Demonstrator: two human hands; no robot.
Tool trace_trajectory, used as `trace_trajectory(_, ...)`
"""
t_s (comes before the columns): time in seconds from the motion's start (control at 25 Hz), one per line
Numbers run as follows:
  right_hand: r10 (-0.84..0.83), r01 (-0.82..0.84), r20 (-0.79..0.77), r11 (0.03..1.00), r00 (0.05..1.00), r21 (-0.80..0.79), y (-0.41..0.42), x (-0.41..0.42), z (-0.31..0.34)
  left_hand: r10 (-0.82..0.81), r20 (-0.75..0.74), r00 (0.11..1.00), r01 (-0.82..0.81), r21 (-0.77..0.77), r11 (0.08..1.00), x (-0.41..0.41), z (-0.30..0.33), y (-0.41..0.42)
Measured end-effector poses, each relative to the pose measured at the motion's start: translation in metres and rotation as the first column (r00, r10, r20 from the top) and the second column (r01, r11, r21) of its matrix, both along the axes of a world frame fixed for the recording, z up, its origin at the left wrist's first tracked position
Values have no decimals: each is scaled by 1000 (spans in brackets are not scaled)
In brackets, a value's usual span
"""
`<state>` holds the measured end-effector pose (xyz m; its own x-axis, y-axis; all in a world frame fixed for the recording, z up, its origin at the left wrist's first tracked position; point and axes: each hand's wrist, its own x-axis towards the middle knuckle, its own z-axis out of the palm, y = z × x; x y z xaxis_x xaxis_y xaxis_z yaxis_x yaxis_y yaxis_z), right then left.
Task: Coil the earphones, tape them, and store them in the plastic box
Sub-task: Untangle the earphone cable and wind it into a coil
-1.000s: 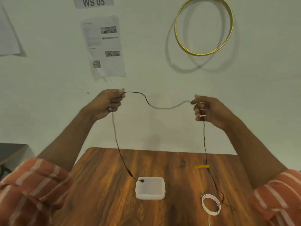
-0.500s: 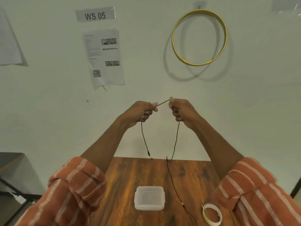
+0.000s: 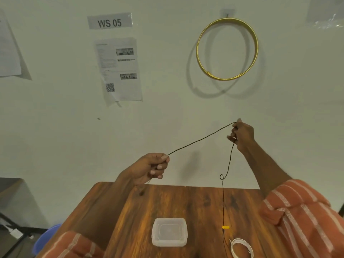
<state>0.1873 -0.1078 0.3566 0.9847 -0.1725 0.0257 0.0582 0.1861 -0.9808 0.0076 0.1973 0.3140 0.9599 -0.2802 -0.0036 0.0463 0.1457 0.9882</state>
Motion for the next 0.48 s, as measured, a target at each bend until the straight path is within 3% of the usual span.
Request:
trace_trajectory(0.04, -55, 56, 8, 962, 998, -268, 5, -4, -7, 1, -9, 1000, -2, -64, 998, -3, 4, -4)
trace_trajectory(0.08, -97, 116, 62, 839, 993, -531, 12, -14, -13, 19, -16, 1000, -21, -125, 992, -5, 9, -10)
trace_trajectory(0.12, -33, 122, 143, 724, 989, -679, 25, -30, -17, 42, -25, 999, -46, -177, 983, -5, 14, -18)
trace_trajectory(0.16, 152, 25, 181, 695, 972, -719, 43, -51, -17, 56, -29, 998, -61, -220, 974, -2, 20, -26)
trace_trajectory(0.24, 592, -405, 101, 656, 799, -636, 78, -95, -16, 86, -28, 996, -91, -261, 961, 3, 32, -42)
trace_trajectory(0.32, 796, -676, 63, 551, 602, -489, 94, -117, -19, 135, -43, 990, -141, -247, 959, 7, 40, -47)
trace_trajectory(0.36, 792, -699, 105, 585, 601, -411, 94, -117, -20, 145, -66, 987, -157, -248, 956, 5, 41, -45)
trace_trajectory(0.48, 613, -572, 226, 789, 757, -223, 83, -100, -15, 40, -180, 983, -94, -305, 948, -16, 31, -36)
